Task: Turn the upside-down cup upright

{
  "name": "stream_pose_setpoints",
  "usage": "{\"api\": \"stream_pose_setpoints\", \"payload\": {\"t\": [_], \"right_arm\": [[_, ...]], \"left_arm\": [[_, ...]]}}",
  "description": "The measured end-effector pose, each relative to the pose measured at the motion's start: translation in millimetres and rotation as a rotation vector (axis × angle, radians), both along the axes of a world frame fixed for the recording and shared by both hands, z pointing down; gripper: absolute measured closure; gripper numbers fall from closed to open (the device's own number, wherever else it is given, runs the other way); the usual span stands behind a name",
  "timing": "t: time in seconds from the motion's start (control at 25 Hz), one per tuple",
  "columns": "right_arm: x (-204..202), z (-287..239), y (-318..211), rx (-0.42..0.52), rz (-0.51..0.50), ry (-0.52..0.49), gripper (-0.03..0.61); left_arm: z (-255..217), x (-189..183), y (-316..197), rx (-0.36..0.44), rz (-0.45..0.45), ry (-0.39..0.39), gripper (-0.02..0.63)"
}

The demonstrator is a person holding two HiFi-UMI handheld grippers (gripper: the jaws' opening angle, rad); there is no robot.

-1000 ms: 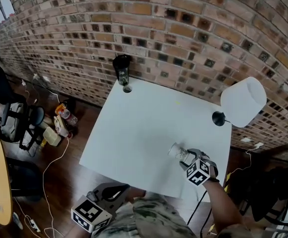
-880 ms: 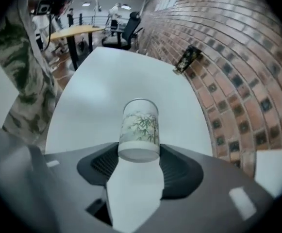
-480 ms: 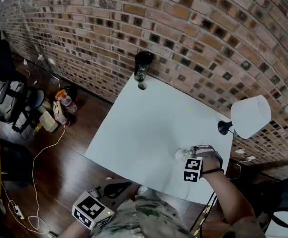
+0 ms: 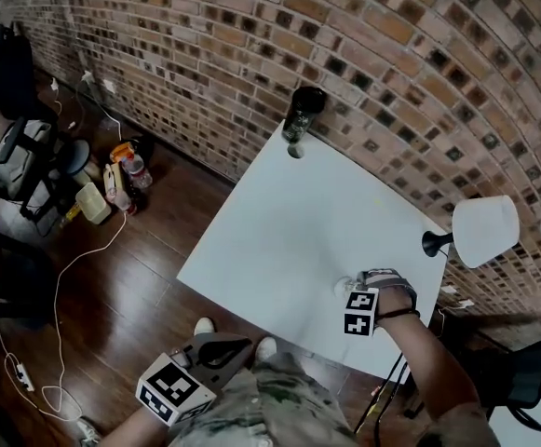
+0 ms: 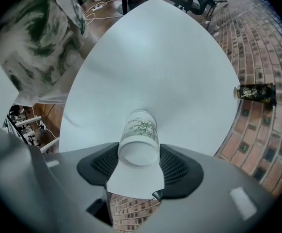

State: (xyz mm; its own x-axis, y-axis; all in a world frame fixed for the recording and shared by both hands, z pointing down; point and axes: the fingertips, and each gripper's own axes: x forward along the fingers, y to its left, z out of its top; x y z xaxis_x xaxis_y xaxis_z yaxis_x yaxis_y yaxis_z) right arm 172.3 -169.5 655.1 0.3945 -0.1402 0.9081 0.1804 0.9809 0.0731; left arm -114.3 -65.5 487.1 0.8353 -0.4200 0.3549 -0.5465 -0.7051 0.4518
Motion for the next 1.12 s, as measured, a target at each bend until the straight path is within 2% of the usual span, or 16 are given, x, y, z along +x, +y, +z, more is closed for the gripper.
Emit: {"api": "stream_pose_setpoints", "payload": {"t": [0.2,0.28,0.44,0.6,0.88,1.04,1.12], "right_arm": [[-11.1,1.5,0.7,-0.026,0.07,-0.027,0.314],[-11.8,3.0,1.4,-0.022,0.117,-0.053,0.288],[-14.7,-2.4,0.9,0.018,0.231,-0.125,0.225],[-22.3,-30.3,3.7,0.107,0.406,-0.26,0.219],[-31.6,-74.9,65.2,0.226,0.753,-0.611,0.231],[-48.1,-97.7,116.1,0.19,0.995,-0.967,0.249],[-48.1,-114.2,157.5,0.152,1.066,-1.107,0.255]], "left_arm": [[6.5,-19.5,3.0,-0.013,0.024,-0.001,0.607],[9.8,-26.8,4.9,-0.029,0.038,-0.001,0.607],[16.2,-40.1,6.6,-0.023,0.075,-0.005,0.607],[22.4,-50.5,9.3,-0.038,0.122,-0.019,0.607],[19.4,-34.8,23.1,-0.02,0.182,-0.054,0.607],[-3.3,-8.0,49.9,0.061,0.196,-0.087,0.607],[-16.3,11.4,81.4,0.088,0.181,-0.095,0.607]]}}
